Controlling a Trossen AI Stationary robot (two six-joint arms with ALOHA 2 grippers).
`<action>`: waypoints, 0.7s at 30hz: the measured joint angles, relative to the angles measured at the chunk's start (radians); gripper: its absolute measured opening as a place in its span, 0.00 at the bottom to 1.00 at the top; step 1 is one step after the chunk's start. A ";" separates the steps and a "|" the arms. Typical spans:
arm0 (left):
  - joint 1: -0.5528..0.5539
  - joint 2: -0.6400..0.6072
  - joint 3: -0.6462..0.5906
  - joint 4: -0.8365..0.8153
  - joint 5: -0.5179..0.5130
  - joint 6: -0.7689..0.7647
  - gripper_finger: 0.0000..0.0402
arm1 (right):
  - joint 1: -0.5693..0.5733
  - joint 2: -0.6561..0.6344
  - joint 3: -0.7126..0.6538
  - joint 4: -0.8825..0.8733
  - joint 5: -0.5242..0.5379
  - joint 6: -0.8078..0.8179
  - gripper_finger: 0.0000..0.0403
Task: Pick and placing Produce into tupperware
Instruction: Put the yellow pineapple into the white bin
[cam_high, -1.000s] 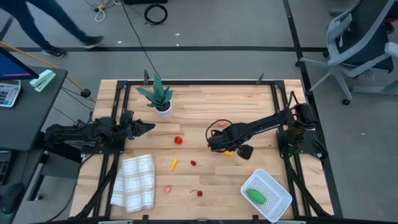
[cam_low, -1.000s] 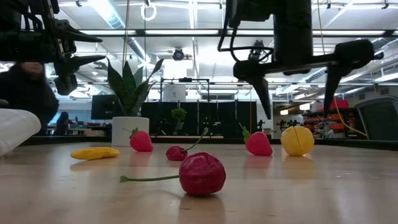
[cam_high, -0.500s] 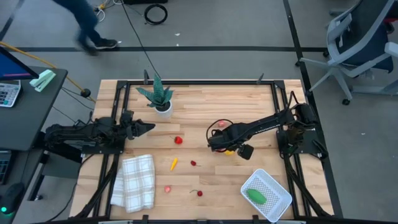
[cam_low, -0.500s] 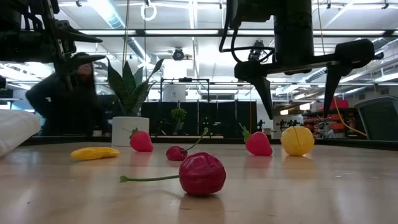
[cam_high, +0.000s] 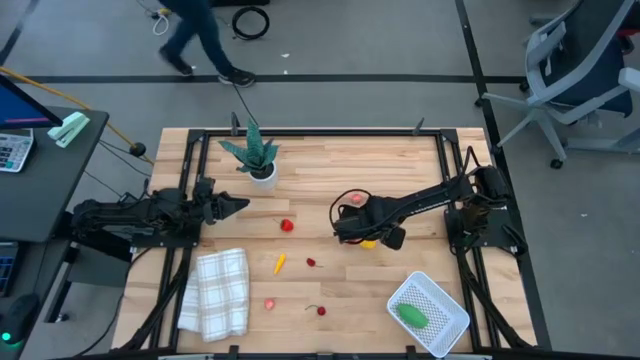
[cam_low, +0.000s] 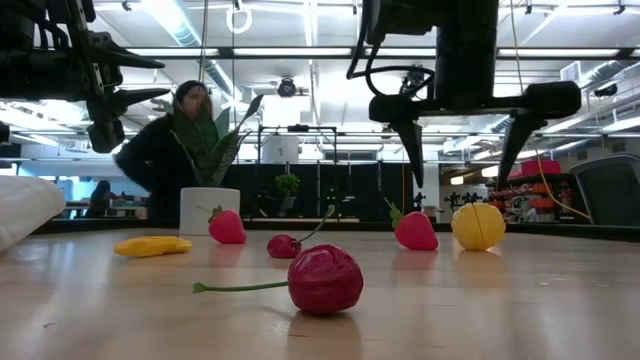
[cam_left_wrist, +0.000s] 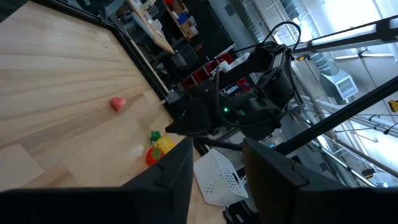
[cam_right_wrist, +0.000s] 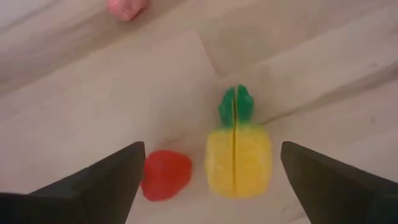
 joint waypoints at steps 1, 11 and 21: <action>0.000 0.000 0.000 0.000 0.000 0.000 0.35 | 0.000 0.000 0.000 0.002 -0.008 0.008 0.95; 0.000 0.000 0.000 0.000 0.000 0.000 0.36 | 0.007 0.000 0.000 0.013 -0.014 0.002 0.91; 0.000 0.000 0.000 0.000 0.000 0.000 0.37 | 0.008 0.000 0.000 0.067 -0.014 0.016 0.92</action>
